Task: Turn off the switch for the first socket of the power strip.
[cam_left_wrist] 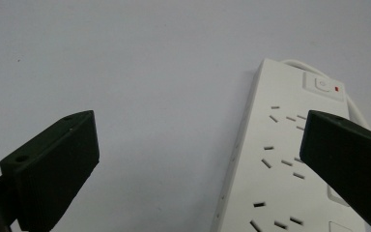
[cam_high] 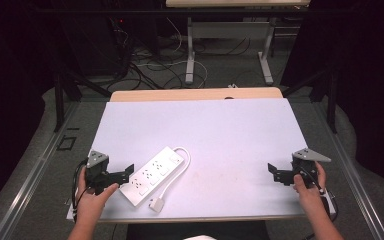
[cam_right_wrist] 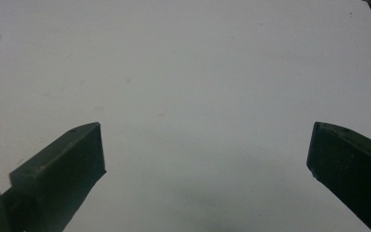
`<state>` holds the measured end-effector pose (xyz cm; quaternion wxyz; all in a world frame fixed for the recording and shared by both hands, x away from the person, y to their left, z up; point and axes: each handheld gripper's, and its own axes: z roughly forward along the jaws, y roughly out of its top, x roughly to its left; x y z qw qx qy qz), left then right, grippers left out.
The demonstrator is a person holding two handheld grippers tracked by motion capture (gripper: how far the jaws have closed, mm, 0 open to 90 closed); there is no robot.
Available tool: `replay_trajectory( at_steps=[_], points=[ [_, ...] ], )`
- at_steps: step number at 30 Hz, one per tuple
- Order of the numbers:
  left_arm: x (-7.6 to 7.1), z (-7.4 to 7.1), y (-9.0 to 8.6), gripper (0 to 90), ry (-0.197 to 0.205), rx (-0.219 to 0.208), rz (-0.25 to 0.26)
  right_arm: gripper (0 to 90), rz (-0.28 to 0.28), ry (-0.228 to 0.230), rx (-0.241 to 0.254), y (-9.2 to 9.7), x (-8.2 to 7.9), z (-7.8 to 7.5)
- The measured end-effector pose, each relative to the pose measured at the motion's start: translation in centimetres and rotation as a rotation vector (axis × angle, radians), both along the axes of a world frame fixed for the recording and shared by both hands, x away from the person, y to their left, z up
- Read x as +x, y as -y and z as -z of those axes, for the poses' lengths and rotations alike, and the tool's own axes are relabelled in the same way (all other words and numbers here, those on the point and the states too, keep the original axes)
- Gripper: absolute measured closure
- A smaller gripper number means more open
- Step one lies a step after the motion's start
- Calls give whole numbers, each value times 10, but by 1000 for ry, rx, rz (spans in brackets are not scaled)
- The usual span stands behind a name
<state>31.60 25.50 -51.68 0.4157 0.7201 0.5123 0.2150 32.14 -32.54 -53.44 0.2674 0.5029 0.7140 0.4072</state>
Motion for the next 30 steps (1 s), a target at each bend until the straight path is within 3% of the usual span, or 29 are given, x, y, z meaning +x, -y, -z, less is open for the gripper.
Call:
replay_trajectory(
  at_steps=[17,26,30],
  points=[
    [-6,-12,24,24,42,7,75,0,-24,1,-1,-7,-4,0],
    [-5,-21,39,74,26,-44,122,0,-13,-1,14,-7,-5,-1],
    [-3,-23,43,94,20,-36,135,0,-4,-6,19,-7,-6,-1]
  ],
)
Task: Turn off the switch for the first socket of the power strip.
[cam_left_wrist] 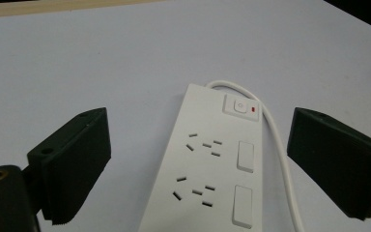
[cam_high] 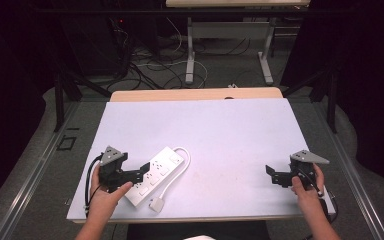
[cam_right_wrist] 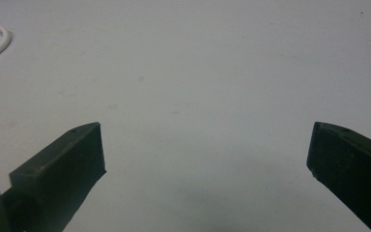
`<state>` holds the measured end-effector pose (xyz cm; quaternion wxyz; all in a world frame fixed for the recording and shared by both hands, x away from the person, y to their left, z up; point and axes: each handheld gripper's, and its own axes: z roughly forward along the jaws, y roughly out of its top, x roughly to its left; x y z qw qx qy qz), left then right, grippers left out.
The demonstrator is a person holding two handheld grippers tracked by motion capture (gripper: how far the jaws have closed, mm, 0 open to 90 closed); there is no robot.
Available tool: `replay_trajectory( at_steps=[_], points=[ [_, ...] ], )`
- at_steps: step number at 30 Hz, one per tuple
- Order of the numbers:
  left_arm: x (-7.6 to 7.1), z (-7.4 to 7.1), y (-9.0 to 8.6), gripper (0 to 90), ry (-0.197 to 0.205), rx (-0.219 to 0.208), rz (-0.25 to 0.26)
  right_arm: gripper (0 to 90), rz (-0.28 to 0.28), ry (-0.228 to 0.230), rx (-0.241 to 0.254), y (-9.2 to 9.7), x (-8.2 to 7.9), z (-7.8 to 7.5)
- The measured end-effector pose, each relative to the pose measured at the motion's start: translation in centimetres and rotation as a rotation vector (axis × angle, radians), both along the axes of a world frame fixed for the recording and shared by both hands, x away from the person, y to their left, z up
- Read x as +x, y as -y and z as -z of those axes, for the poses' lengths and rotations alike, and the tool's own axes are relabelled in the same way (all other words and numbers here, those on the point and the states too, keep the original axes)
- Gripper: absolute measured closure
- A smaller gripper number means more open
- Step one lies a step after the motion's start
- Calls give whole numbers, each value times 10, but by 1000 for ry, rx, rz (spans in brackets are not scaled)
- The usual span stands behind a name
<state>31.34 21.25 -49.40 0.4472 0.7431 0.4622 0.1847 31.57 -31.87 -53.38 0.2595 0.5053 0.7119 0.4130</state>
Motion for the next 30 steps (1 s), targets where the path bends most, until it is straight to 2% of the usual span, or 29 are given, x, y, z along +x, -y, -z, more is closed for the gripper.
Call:
replay_trajectory(
  at_steps=[4,8,9,10,12,17,20,21,23,30],
  points=[
    [1,-2,5,153,6,-14,-2,0,-1,0,0,0,0,0],
    [4,-4,9,159,3,-10,11,0,0,0,-1,0,0,0],
    [5,-5,9,159,2,4,17,0,-1,1,-1,0,0,0],
    [6,-5,10,159,-9,8,27,0,-2,2,0,0,0,0],
    [7,-5,11,162,-4,13,33,0,0,-3,-4,0,-1,0],
    [7,-9,14,168,-21,30,53,0,-4,-2,-8,-1,0,1],
    [8,-11,16,171,-18,62,59,0,-8,-4,-8,-2,0,1],
    [8,-12,15,172,-24,89,67,0,-7,-3,-10,-2,0,1],
    [9,-13,17,187,-32,109,78,0,-8,-5,-14,-2,0,0],
    [11,-21,22,186,-51,133,95,0,-11,-3,-10,-3,0,1]
  ],
)
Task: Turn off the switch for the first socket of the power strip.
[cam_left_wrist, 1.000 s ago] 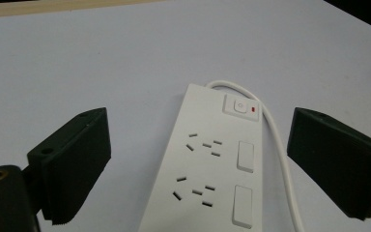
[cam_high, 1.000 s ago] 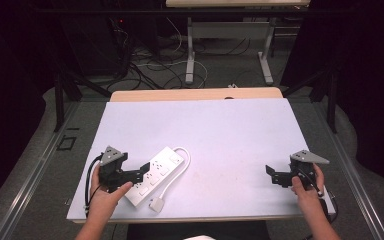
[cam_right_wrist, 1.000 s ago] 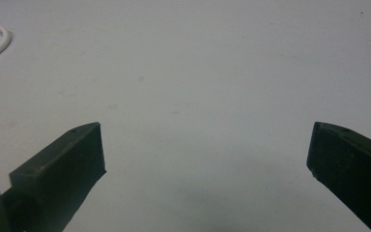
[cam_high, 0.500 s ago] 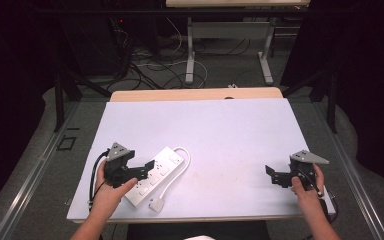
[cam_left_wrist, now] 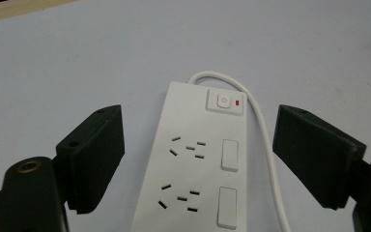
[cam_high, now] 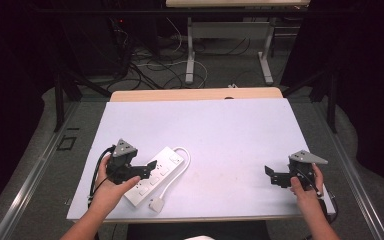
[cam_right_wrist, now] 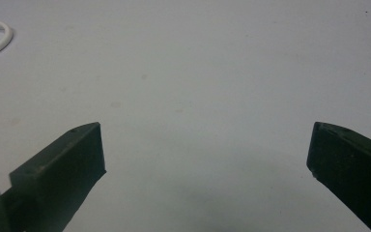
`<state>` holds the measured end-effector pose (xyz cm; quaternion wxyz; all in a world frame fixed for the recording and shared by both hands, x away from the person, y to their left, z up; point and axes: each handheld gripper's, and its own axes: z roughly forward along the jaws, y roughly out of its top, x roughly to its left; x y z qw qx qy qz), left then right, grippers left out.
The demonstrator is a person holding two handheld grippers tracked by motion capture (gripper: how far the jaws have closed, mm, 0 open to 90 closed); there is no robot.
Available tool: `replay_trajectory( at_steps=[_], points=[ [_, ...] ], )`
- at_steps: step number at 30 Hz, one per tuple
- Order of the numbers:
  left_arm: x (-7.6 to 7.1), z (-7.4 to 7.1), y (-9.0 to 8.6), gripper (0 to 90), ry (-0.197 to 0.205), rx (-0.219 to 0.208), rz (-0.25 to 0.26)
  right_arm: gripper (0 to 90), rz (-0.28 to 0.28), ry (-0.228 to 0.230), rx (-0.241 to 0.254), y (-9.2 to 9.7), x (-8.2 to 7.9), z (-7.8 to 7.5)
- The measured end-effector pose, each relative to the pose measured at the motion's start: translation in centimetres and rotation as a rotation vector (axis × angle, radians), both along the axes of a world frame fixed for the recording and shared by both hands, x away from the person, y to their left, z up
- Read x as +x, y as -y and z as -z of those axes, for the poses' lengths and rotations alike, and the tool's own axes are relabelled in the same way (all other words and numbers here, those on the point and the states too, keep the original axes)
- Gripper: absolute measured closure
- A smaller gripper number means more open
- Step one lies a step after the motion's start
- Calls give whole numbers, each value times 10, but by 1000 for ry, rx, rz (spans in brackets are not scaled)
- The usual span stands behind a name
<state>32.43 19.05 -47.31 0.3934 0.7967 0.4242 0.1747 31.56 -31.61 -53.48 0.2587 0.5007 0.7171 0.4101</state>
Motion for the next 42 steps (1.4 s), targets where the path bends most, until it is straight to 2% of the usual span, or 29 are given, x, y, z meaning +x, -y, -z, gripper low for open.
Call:
replay_trajectory(
  at_steps=[7,11,12,13,15,20,25,29,30,31,33,35,36,37,39,41,42],
  points=[
    [6,-4,5,208,-18,16,31,0,3,8,-5,-1,0,0],
    [9,-5,6,233,-17,9,28,0,6,6,-2,-1,0,1],
    [10,-6,5,267,-26,23,33,0,1,-9,-2,-1,-1,0],
    [11,-6,6,267,-23,22,32,0,1,-9,-2,-1,-1,0],
    [13,-6,5,330,-33,28,36,0,7,6,-1,-2,0,1],
    [18,-7,6,405,-37,45,47,0,6,3,-1,-2,0,1],
    [23,-6,11,450,-43,57,71,0,8,6,-2,-2,0,1],
    [25,-6,13,463,-44,71,68,0,-3,-3,-6,0,0,0],
    [26,-6,14,463,-55,73,75,0,-3,-3,-6,0,0,0],
    [27,-5,15,478,-53,65,71,0,1,-3,-4,0,0,1],
    [27,-5,16,536,-84,50,84,0,0,-6,-4,0,0,0],
    [27,-4,18,577,-76,31,78,0,1,-5,-1,-1,0,0],
    [28,-5,18,590,-94,36,99,0,-3,-3,-6,0,0,0],
    [27,-3,21,600,-81,32,87,0,-5,0,-8,0,0,1],
    [28,-3,23,628,-85,37,100,0,0,-4,-4,0,0,1],
    [29,-1,25,655,-91,33,107,0,1,-4,-4,0,0,1],
    [29,-1,25,667,-109,37,113,0,1,-5,-4,0,0,1]
  ],
)
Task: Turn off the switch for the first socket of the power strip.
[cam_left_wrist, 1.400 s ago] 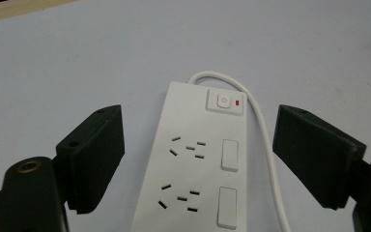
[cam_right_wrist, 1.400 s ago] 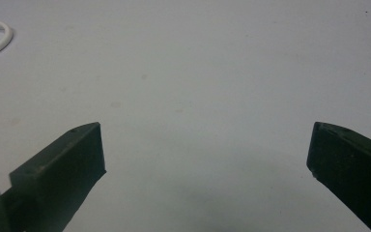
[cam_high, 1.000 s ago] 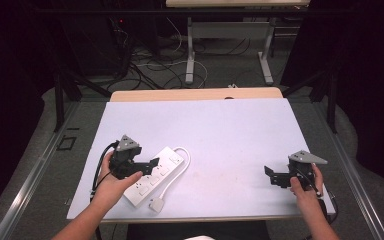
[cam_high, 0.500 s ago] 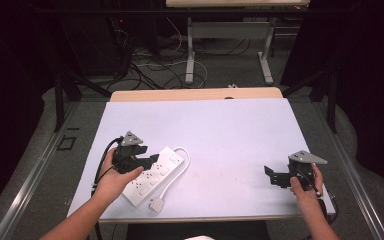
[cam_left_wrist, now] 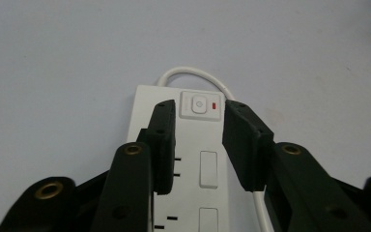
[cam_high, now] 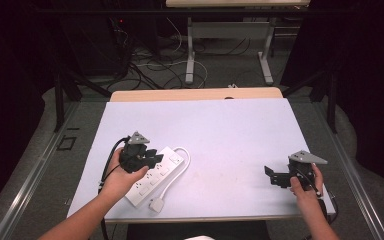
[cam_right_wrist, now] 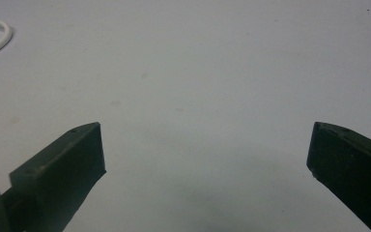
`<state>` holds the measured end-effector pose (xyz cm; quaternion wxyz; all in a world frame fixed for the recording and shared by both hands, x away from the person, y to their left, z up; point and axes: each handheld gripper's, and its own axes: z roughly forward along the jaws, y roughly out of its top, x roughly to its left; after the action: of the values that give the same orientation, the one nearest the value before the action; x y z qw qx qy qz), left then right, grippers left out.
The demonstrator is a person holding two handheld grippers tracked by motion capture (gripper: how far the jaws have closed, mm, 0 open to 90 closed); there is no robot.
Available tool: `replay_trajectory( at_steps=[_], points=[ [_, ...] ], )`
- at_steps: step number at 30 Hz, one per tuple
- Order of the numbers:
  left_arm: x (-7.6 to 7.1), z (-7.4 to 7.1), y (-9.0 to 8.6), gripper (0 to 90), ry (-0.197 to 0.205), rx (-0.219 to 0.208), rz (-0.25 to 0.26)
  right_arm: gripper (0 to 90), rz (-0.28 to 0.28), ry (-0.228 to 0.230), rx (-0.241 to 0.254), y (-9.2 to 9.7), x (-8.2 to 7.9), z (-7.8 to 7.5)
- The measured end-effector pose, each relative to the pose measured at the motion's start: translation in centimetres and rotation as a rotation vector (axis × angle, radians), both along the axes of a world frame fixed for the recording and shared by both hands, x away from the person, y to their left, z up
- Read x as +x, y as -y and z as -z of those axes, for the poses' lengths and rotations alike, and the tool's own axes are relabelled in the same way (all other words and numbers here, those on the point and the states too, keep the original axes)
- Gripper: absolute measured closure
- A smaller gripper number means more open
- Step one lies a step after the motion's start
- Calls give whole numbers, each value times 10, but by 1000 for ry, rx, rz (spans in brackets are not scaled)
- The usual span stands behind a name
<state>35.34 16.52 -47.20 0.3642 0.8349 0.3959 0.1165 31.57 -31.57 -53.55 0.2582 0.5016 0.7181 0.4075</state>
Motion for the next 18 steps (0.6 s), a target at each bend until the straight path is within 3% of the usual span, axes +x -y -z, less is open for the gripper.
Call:
replay_trajectory(
  at_steps=[7,12,13,18],
  points=[
    [2,7,5,778,-38,1,-14,0,4,-1,0,-1,0,0],
    [3,9,7,848,-83,42,0,0,3,0,0,-1,0,0],
    [3,11,8,880,-77,41,-4,0,4,-1,0,-1,0,1],
    [3,13,11,897,-115,62,-2,0,-1,1,0,0,1,1]
  ],
)
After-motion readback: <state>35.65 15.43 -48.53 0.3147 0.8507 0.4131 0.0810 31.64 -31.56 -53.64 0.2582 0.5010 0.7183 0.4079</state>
